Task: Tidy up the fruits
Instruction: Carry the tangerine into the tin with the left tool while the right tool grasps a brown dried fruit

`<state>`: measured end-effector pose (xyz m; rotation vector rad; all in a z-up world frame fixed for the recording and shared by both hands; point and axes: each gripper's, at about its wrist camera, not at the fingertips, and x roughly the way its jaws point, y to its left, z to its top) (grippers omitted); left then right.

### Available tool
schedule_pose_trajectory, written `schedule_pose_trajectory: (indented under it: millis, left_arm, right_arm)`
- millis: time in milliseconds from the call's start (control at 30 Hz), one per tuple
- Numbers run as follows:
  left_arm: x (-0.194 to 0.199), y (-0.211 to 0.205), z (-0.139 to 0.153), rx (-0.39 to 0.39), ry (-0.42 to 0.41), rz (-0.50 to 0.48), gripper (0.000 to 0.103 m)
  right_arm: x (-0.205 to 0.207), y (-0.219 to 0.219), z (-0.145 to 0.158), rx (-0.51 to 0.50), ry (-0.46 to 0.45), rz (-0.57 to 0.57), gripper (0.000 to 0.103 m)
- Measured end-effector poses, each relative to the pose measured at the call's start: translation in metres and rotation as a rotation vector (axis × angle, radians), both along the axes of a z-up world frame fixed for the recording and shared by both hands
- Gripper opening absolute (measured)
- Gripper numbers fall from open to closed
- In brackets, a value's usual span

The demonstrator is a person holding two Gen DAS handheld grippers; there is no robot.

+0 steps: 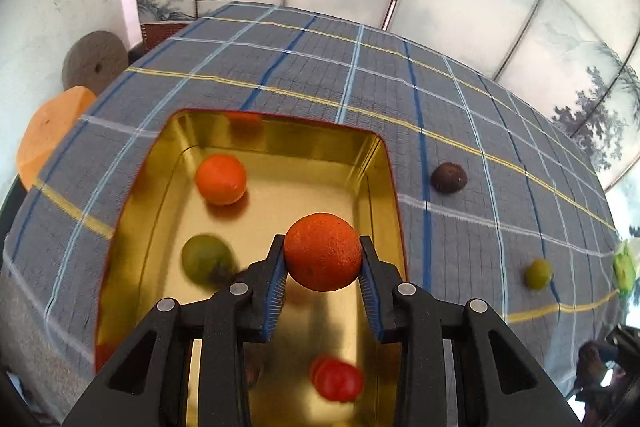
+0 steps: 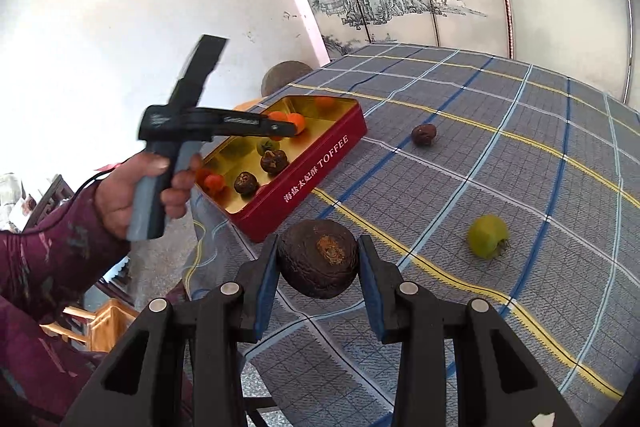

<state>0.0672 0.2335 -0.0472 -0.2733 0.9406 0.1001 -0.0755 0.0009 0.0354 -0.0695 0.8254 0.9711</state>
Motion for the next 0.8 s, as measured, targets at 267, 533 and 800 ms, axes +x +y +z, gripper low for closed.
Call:
schedule_pose_trajectory:
  millis: [267, 533, 800]
  left_arm:
    - [0.039, 0.001, -0.011, 0.032, 0.051, 0.016, 0.036]
    - [0.048, -0.002, -0.017, 0.043, 0.069, 0.013, 0.037]
    - [0.03, -0.006, -0.013, 0.027, 0.066, 0.014, 0.042]
  right_arm:
    - [0.004, -0.003, -0.001, 0.003, 0.004, -0.007, 0.035]
    - [0.005, -0.003, -0.001, 0.007, 0.007, -0.009, 0.035]
    - [0.002, -0.003, 0.005, 0.005, -0.008, -0.007, 0.035]
